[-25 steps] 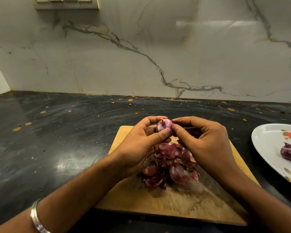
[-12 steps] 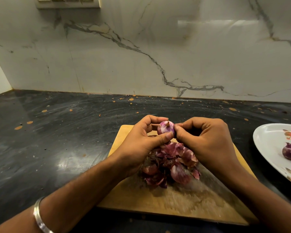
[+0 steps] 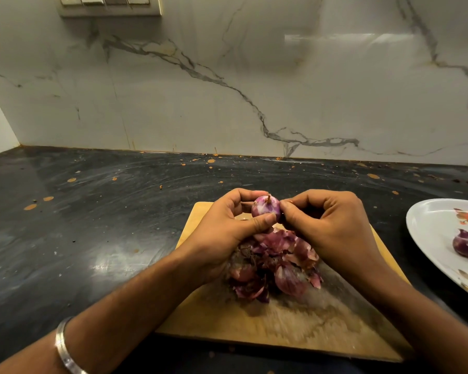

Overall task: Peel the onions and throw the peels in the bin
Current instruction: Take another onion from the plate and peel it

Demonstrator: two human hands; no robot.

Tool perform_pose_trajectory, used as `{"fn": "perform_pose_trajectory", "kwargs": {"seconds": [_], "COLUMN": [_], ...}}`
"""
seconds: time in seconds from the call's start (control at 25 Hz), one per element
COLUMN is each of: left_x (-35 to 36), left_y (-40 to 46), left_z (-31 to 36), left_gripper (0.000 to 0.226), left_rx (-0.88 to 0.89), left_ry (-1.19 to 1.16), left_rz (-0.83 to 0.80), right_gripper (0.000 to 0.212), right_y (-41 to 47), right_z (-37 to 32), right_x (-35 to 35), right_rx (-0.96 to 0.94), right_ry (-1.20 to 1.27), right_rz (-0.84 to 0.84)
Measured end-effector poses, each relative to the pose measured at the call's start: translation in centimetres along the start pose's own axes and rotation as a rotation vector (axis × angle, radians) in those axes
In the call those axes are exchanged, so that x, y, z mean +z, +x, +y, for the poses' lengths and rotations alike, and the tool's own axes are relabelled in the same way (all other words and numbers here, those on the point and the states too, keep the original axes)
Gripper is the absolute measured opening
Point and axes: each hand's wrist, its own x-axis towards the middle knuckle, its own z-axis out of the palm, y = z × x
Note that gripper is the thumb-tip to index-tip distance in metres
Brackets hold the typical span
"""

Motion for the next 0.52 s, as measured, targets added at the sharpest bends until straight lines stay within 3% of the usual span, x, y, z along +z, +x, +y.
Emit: {"fn": "perform_pose_trajectory", "kwargs": {"seconds": [0.52], "left_x": [0.01], "left_y": [-0.18], "left_z": [-0.06], "left_gripper": [0.048], "left_rx": [0.02], "left_ry": [0.084], "left_rz": [-0.004], "right_gripper": [0.016], "right_y": [0.05], "right_z": [-0.23], "right_x": [-0.24], "right_rx": [0.031], "right_ry": [-0.011], "right_rz": [-0.054]}}
